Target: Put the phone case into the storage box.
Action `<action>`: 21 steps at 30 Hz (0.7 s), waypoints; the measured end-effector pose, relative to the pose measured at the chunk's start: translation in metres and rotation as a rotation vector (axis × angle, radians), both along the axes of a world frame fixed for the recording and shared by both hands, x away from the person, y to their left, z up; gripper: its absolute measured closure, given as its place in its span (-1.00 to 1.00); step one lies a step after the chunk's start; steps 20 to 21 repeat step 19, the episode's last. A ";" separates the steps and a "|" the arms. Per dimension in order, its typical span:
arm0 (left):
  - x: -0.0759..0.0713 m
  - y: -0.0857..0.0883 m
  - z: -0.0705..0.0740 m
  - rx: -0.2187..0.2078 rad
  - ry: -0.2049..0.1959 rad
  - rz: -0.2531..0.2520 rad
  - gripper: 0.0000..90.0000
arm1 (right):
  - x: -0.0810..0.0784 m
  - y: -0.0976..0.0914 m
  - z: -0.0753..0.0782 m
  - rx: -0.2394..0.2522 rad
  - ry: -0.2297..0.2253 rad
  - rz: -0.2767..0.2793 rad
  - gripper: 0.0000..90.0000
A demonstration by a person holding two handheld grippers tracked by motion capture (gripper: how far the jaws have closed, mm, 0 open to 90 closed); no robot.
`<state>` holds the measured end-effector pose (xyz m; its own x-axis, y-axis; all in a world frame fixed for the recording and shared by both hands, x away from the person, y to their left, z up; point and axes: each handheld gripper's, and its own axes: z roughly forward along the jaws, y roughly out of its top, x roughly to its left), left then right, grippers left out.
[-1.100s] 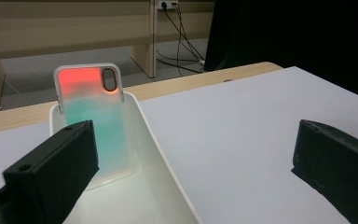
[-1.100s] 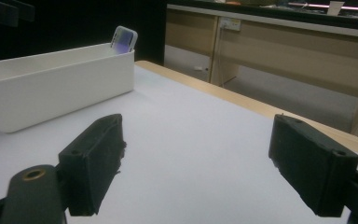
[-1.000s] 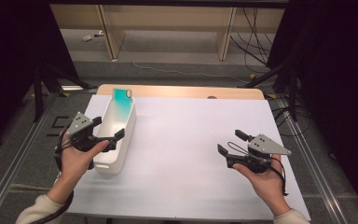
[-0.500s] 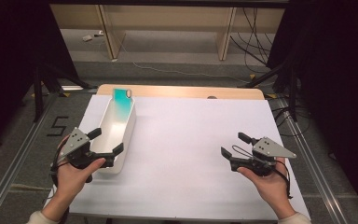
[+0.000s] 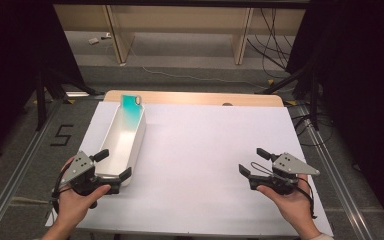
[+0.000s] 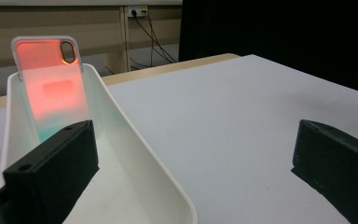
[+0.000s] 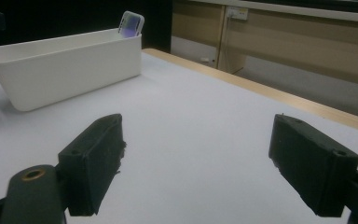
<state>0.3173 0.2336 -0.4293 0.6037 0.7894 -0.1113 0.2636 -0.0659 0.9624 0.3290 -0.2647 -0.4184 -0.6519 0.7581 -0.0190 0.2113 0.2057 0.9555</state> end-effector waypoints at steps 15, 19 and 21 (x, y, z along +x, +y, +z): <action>-0.001 -0.008 -0.010 0.068 -0.013 -0.018 -1.00 | 0.001 0.001 -0.007 -0.001 0.015 -0.001 -0.59; -0.001 -0.008 -0.011 0.073 -0.014 -0.020 -1.00 | 0.002 0.000 -0.009 -0.009 0.000 0.000 -0.59; -0.001 -0.008 -0.011 0.073 -0.014 -0.020 -1.00 | 0.002 0.000 -0.009 -0.009 0.000 0.000 -0.59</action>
